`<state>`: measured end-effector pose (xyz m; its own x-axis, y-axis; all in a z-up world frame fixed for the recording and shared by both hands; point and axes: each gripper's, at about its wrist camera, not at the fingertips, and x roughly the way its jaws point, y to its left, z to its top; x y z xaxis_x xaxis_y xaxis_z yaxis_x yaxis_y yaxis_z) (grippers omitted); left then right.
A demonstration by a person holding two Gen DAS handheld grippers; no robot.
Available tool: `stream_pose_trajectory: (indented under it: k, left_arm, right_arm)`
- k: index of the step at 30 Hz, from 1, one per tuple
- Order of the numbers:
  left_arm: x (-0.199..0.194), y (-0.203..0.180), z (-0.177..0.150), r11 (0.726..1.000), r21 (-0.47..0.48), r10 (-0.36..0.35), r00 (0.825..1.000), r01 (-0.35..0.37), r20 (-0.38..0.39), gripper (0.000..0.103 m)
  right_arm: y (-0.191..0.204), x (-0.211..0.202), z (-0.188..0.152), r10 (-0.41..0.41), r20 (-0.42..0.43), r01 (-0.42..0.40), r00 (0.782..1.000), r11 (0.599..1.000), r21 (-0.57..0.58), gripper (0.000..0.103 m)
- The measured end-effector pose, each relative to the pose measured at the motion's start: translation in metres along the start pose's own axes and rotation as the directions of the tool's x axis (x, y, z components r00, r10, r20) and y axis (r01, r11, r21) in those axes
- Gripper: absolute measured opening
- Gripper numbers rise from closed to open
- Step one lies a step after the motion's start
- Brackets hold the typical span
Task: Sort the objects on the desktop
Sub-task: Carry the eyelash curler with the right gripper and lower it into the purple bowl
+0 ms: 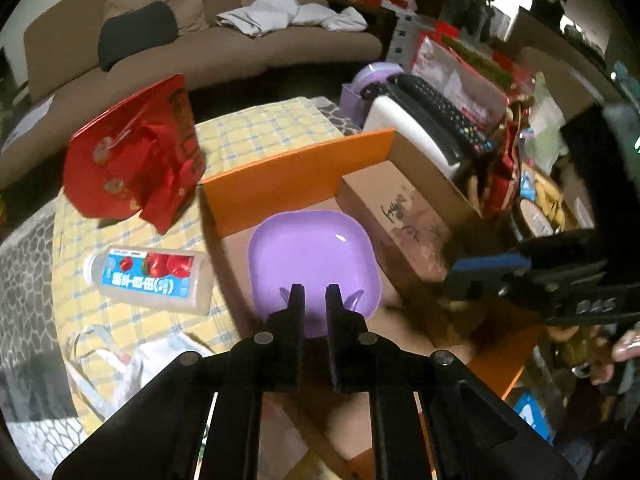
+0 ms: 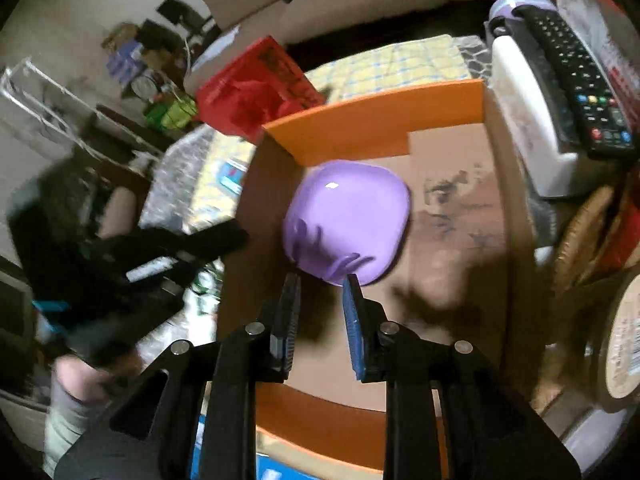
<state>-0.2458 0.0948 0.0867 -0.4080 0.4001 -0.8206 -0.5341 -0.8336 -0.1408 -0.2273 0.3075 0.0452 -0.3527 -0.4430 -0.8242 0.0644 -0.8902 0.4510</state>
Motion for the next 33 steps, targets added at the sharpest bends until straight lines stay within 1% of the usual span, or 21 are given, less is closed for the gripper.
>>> stream_pose_trajectory:
  k: [2,3,4,7,9,11,12,13,14,17,20,21,23,25,26,29,31,33]
  left_arm:
    - [-0.004,0.002,-0.003,1.0,-0.005,0.006,1.0,-0.006,0.003,0.018]
    - [-0.009,0.005,-0.009,1.0,-0.018,-0.005,1.0,0.005,0.008,0.033]
    - [-0.011,0.006,-0.011,1.0,-0.028,-0.01,1.0,0.011,0.018,0.044]
    - [-0.024,0.01,-0.022,0.999,-0.049,-0.022,0.999,0.024,0.041,0.05]
    - [-0.035,0.012,-0.032,0.998,-0.059,-0.027,0.998,0.031,0.065,0.056]
    - [-0.044,0.015,-0.04,0.997,-0.067,-0.039,0.996,0.045,0.083,0.057]
    - [-0.049,0.018,-0.045,0.996,-0.074,-0.045,0.995,0.052,0.09,0.057]
    - [-0.052,0.019,-0.048,0.996,-0.076,-0.047,0.994,0.054,0.094,0.057]
    - [-0.055,0.021,-0.051,0.995,-0.076,-0.052,0.994,0.059,0.1,0.057]
    - [-0.062,0.027,-0.059,0.995,-0.081,-0.056,0.993,0.065,0.109,0.057]
    - [-0.064,0.034,-0.064,0.991,-0.104,-0.067,0.991,0.079,0.112,0.057]
    - [-0.064,0.036,-0.066,0.99,-0.112,-0.074,0.991,0.087,0.113,0.057]
    - [-0.063,0.037,-0.068,0.988,-0.117,-0.084,0.99,0.097,0.11,0.057]
    - [-0.061,0.038,-0.069,0.987,-0.122,-0.094,0.99,0.107,0.109,0.057]
    - [-0.06,0.037,-0.07,0.985,-0.126,-0.101,0.989,0.114,0.108,0.057]
    - [-0.057,0.036,-0.068,0.982,-0.132,-0.121,0.987,0.134,0.105,0.058]
    - [-0.053,0.033,-0.064,0.982,-0.131,-0.123,0.987,0.135,0.101,0.058]
    - [-0.05,0.029,-0.057,0.982,-0.129,-0.126,0.987,0.138,0.095,0.058]
  right_arm:
    - [0.001,0.008,-0.005,0.02,-0.025,-0.02,0.999,1.0,-0.002,0.022]
    - [0.002,0.012,-0.006,0.026,-0.039,-0.027,0.999,1.0,-0.003,0.024]
    - [0.006,0.018,-0.007,0.023,-0.052,-0.023,0.998,1.0,-0.011,0.026]
    - [0.014,0.039,-0.005,-0.027,-0.087,0.023,0.996,0.999,-0.039,0.03]
    - [0.015,0.057,-0.003,-0.009,-0.14,0.009,0.99,1.0,-0.003,0.033]
    - [0.012,0.071,-0.005,0.03,-0.173,-0.019,0.984,0.998,0.062,0.033]
    - [0.013,0.078,-0.006,0.041,-0.195,-0.027,0.98,0.997,0.073,0.033]
    - [0.016,0.088,-0.008,0.035,-0.231,-0.017,0.972,0.997,0.079,0.033]
    - [0.017,0.096,-0.01,0.024,-0.251,-0.003,0.968,0.997,0.082,0.033]
    - [0.028,0.114,-0.014,-0.034,-0.293,0.049,0.956,0.998,0.046,0.033]
    - [0.041,0.126,-0.015,-0.102,-0.303,0.104,0.948,0.995,-0.009,0.034]
    - [0.045,0.13,-0.015,-0.147,-0.299,0.139,0.943,0.989,-0.048,0.034]
    - [0.051,0.135,-0.017,-0.205,-0.296,0.182,0.933,0.978,-0.102,0.032]
    - [0.054,0.137,-0.017,-0.198,-0.294,0.172,0.935,0.979,-0.112,0.021]
    - [0.058,0.134,-0.018,-0.2,-0.281,0.168,0.939,0.977,-0.133,0.016]
    - [0.068,0.115,-0.021,-0.22,-0.23,0.173,0.948,0.963,-0.207,0.01]
    - [0.07,0.102,-0.016,-0.222,-0.215,0.174,0.951,0.96,-0.221,0.008]
    - [0.069,0.079,-0.009,-0.227,-0.17,0.187,0.959,0.957,-0.224,0.005]
